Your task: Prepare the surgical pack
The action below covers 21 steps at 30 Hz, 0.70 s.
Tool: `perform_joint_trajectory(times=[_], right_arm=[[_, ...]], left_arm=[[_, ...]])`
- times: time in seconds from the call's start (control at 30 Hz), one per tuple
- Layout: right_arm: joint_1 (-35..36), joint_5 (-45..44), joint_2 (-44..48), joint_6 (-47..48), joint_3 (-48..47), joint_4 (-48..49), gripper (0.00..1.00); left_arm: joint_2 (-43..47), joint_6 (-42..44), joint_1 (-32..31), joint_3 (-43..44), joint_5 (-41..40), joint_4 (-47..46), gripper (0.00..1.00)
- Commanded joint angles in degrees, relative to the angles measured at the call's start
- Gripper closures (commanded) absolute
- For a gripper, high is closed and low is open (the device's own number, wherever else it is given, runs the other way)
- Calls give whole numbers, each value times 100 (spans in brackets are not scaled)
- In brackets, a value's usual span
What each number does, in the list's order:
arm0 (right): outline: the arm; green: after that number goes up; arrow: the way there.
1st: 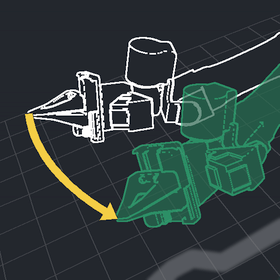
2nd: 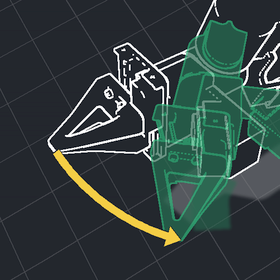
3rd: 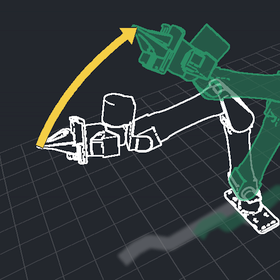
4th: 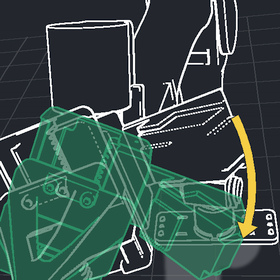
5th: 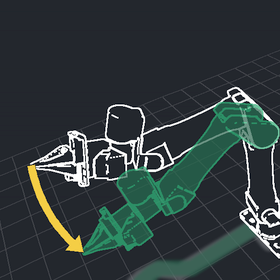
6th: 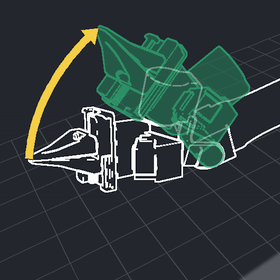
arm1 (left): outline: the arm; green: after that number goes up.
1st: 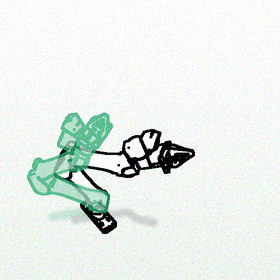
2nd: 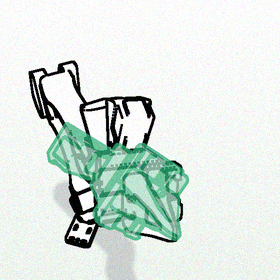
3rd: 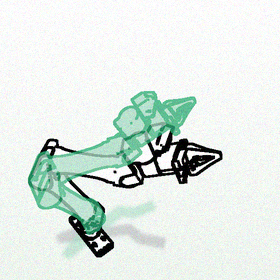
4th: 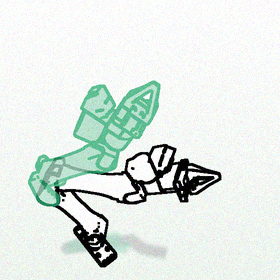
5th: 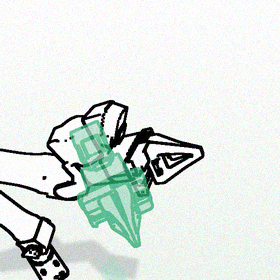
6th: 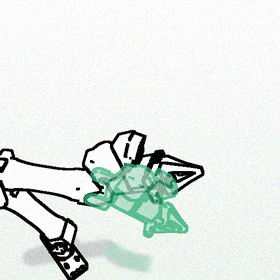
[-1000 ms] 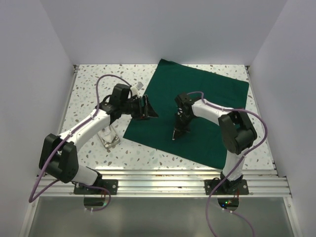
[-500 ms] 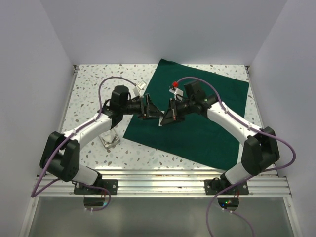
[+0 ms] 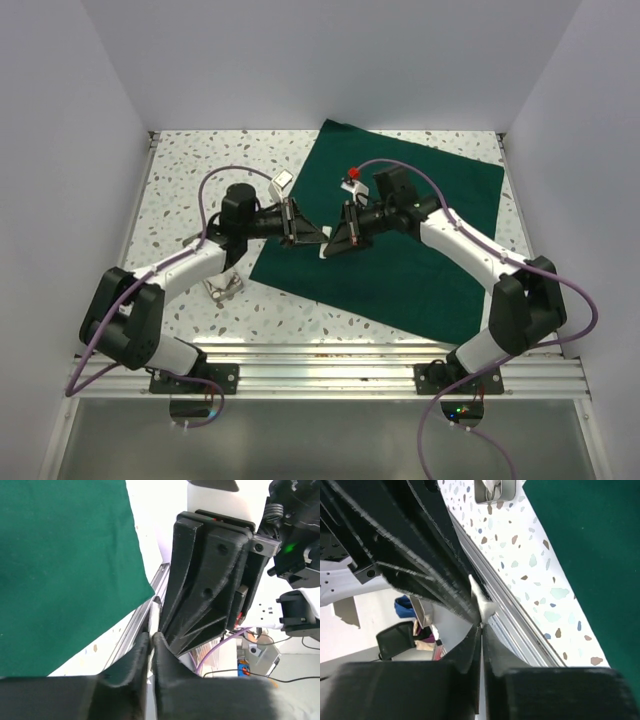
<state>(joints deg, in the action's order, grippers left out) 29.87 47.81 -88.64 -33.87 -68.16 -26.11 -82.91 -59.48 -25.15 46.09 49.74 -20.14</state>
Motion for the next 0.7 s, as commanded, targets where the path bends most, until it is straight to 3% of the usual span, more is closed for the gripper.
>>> perform_joint_trajectory(times=[0.0,0.03,0.17,0.2,0.23,0.3,0.37,0.53,0.67], right_arm=[[54,220,93,99,-13,-60,91],[54,107,75,204,-39,-165,83],[54,-569,-118,547,-293,-947,61],[54,-1363,-179,635,-503,-1523,48],[54,-1667,-345,836,-601,-1790,45],[28,-2404,-530,1091,-820,-2423,42],[-16,-2662,-724,1267,-848,-2723,41],[-60,-2427,-848,1286,-725,-2672,41],[-60,-2092,-944,1163,-742,-2496,40]], left_arm=[[170,-46,89,-12,-43,-263,94],[179,6,132,-3,-60,-167,100],[345,515,666,32,-244,833,100],[390,952,843,119,-332,1689,100],[434,1278,1054,233,-777,2437,100],[399,2303,1721,742,-1463,4410,100],[268,3026,2370,1094,-2429,5401,100],[101,3531,3611,1070,-2514,5618,100],[-294,3575,3973,780,-2285,5354,100]])
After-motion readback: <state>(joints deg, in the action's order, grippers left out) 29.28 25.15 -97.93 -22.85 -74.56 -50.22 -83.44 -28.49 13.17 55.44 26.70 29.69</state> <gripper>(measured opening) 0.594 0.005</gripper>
